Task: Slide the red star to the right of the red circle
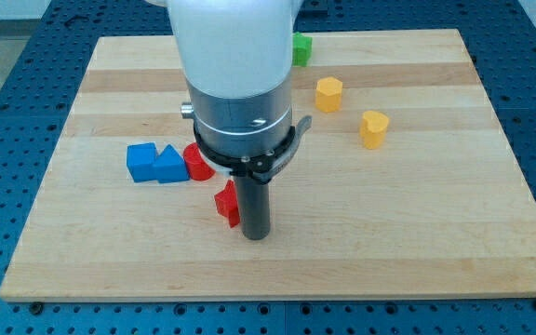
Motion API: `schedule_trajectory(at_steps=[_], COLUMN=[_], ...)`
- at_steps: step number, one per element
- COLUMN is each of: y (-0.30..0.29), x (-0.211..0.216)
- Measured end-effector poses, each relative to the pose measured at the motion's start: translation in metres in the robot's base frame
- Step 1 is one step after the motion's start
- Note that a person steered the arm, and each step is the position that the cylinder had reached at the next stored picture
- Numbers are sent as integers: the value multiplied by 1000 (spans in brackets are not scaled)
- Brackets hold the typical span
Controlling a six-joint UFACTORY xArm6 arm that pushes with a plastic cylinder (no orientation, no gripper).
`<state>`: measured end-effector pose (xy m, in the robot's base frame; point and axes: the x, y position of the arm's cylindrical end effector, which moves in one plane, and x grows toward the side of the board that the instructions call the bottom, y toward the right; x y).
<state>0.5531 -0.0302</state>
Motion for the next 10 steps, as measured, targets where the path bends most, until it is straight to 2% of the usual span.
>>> schedule_trajectory(at_steps=[1,3,4,5,6,8,9,10], y=[9,10,30,44,44,3,-1,11], x=[-35,-51,-51,6,19,7,7,-17])
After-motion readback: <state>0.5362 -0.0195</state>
